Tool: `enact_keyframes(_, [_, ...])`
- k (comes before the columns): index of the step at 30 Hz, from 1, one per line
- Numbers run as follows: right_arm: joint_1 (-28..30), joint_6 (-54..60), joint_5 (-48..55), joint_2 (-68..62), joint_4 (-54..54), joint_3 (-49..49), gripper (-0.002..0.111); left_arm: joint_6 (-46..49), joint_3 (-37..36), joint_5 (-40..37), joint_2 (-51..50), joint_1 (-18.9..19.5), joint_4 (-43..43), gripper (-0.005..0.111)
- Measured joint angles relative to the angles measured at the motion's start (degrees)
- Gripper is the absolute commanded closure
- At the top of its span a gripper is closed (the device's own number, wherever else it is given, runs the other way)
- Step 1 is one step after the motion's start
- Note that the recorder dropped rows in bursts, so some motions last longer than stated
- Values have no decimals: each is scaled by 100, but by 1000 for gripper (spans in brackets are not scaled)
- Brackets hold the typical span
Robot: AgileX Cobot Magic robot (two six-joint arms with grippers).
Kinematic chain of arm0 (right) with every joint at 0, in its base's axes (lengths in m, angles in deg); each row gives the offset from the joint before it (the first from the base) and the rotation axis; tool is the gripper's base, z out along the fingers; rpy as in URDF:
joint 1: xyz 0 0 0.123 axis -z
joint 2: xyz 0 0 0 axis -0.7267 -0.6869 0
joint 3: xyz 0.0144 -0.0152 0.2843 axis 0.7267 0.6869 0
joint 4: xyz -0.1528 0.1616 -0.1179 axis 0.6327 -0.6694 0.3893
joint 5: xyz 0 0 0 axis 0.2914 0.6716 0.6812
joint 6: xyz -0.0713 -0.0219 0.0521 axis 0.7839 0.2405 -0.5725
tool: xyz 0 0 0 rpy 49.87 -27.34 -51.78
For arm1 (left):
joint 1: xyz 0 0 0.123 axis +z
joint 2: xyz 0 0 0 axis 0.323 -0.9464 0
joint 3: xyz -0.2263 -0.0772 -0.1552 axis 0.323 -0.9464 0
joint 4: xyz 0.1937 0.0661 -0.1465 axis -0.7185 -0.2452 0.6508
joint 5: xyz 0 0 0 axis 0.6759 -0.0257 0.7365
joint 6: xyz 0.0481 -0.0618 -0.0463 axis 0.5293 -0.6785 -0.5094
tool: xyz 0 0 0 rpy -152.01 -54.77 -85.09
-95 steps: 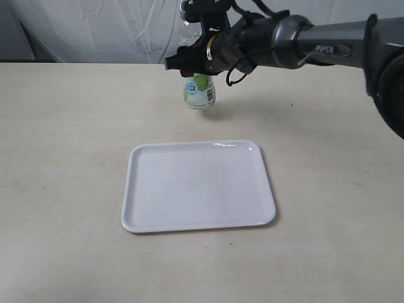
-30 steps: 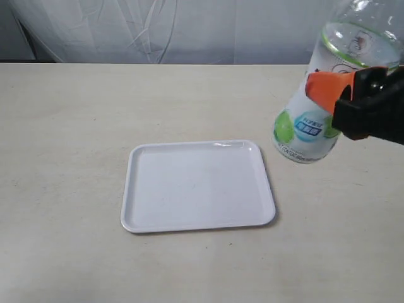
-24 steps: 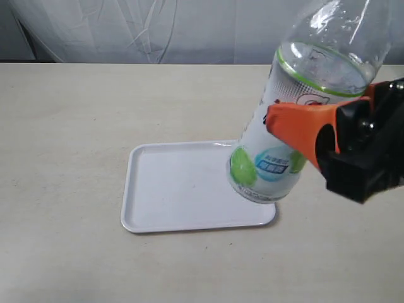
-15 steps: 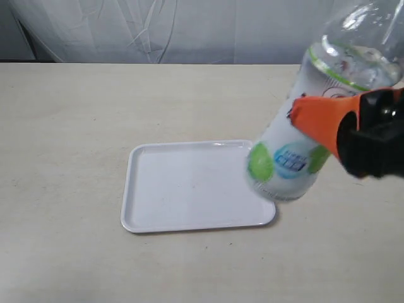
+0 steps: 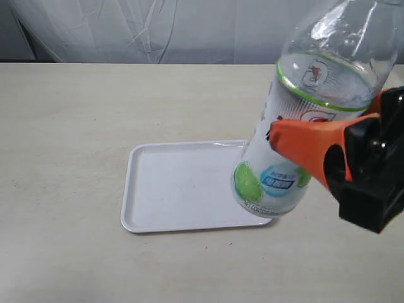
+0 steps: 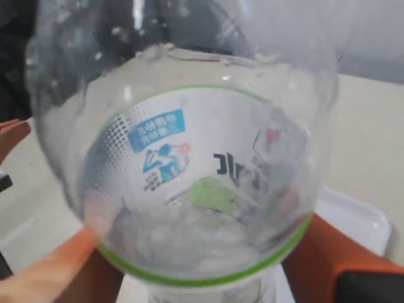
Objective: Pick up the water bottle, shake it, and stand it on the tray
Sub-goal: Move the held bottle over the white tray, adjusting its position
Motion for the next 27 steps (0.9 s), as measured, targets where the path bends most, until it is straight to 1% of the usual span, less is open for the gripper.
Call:
enact_keyframes(1, [13, 34, 29, -8, 157, -29, 109, 0, 0, 0, 0, 0, 0, 107])
enact_keyframes(2, [94, -216, 119, -13, 570, -82, 109, 0, 0, 0, 0, 0, 0, 107])
enact_keyframes(4, [294, -1256, 355, -13, 1535, -143, 109, 0, 0, 0, 0, 0, 0, 107])
enact_keyframes(6, [394, -2010, 539, -40, 1995, -152, 109, 0, 0, 0, 0, 0, 0, 107])
enact_keyframes(8, [368, -2061, 477, -107, 1793, -139, 109, 0, 0, 0, 0, 0, 0, 107])
enact_keyframes(12, [146, -1452, 474, -375, 833, -5, 109, 0, 0, 0, 0, 0, 0, 107])
enact_keyframes(15, [90, -1276, 614, -342, 542, -29, 109, 0, 0, 0, 0, 0, 0, 107])
enact_keyframes(18, [86, -1226, 381, -123, 596, -356, 109, 0, 0, 0, 0, 0, 0, 107])
enact_keyframes(20, [86, -1226, 125, -18, 836, -572, 109, 0, 0, 0, 0, 0, 0, 107])
enact_keyframes(22, [76, -1215, 87, 5, 1072, -694, 109, 0, 0, 0, 0, 0, 0, 107])
enact_keyframes(24, [63, -1215, 465, -137, 1136, -625, 109, 0, 0, 0, 0, 0, 0, 107])
enact_keyframes(27, [63, -1215, 972, -570, 1085, -129, 109, 0, 0, 0, 0, 0, 0, 107])
